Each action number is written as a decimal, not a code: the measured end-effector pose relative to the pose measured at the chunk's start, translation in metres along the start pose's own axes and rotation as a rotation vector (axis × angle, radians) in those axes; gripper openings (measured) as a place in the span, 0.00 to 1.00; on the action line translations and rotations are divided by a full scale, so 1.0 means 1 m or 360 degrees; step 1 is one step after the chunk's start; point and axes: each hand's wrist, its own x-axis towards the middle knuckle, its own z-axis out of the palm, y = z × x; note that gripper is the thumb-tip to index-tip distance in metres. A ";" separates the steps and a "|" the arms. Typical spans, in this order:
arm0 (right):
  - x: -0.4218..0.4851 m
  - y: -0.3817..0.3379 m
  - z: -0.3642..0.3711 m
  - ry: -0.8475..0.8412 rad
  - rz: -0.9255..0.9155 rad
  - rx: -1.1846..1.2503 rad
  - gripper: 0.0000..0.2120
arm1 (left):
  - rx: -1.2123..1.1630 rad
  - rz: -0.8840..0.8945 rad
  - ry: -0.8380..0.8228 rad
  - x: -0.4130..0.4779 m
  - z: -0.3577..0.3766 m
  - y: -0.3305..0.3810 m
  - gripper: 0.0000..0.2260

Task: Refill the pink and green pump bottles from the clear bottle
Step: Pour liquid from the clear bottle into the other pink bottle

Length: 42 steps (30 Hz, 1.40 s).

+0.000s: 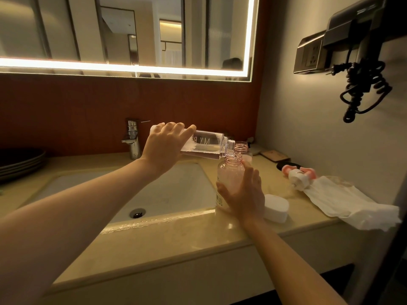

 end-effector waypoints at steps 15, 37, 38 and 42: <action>0.000 0.001 0.001 -0.0003 0.0004 -0.0008 0.38 | 0.0016 0.0002 0.0046 0.000 0.003 0.000 0.31; -0.001 0.003 0.003 0.0053 -0.0044 0.0017 0.39 | -0.0008 -0.0006 0.0060 0.001 0.001 0.001 0.32; -0.001 0.003 0.003 0.0057 -0.0049 0.0022 0.39 | -0.0012 -0.0004 0.0060 0.001 0.001 0.000 0.32; -0.001 0.003 0.003 0.0040 -0.0037 0.0009 0.38 | -0.0009 0.0005 0.0060 0.001 0.001 0.000 0.32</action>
